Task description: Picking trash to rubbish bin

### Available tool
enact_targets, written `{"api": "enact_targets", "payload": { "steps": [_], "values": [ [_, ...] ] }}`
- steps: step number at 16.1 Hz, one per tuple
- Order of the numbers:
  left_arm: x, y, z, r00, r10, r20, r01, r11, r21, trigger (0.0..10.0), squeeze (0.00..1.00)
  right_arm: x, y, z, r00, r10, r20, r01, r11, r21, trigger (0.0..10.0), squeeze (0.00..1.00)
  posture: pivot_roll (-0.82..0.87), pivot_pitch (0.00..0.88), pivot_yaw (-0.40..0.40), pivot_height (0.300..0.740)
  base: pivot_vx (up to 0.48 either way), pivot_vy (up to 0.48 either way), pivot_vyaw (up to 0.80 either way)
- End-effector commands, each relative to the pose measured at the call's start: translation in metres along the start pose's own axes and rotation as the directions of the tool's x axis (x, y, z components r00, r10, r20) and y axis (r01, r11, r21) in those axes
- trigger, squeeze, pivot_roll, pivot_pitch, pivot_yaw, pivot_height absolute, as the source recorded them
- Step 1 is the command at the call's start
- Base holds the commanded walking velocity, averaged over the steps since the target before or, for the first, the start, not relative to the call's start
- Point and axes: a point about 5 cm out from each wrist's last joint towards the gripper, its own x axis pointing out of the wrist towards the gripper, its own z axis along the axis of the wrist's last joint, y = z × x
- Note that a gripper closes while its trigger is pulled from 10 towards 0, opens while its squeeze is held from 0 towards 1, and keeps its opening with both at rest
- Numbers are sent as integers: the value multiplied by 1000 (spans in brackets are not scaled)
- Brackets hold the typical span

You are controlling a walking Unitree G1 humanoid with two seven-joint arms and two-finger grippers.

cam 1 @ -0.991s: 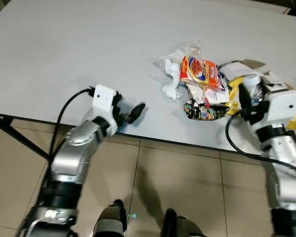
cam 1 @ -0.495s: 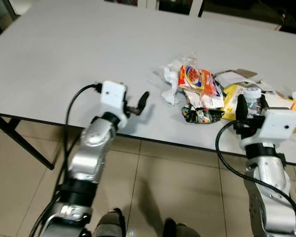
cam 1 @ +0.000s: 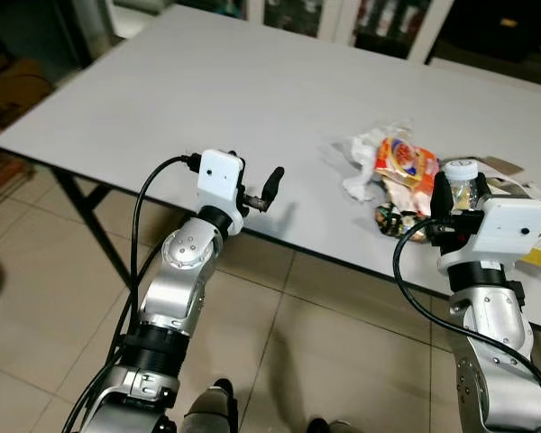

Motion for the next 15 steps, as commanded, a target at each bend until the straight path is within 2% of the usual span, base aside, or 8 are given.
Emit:
{"api": "enact_targets", "payload": {
  "steps": [1,3,7,15],
  "values": [
    [4,-5,2,1000,-12,8,12,1000,8,10000,0,0,-4,3,1000,-27,6,28,1000,-12,10000,0,164,101,-71,740,0,0,0],
    [5,-5,1,1000,-9,8,9,1000,6,10000,0,2,-5,2,999,-38,-6,38,999,-4,10000,0,168,96,-70,740,0,0,0],
    [5,-1,1,1000,-3,9,3,1000,13,10000,0,3,-3,3,999,-34,-2,34,999,4,10000,0,168,96,-70,740,64,-253,-680],
    [6,1,-4,1000,16,-13,-15,1000,12,10000,0,3,4,3,1000,-1,0,1,1000,3,10000,0,176,89,-72,740,265,-398,0]
  ]
}}
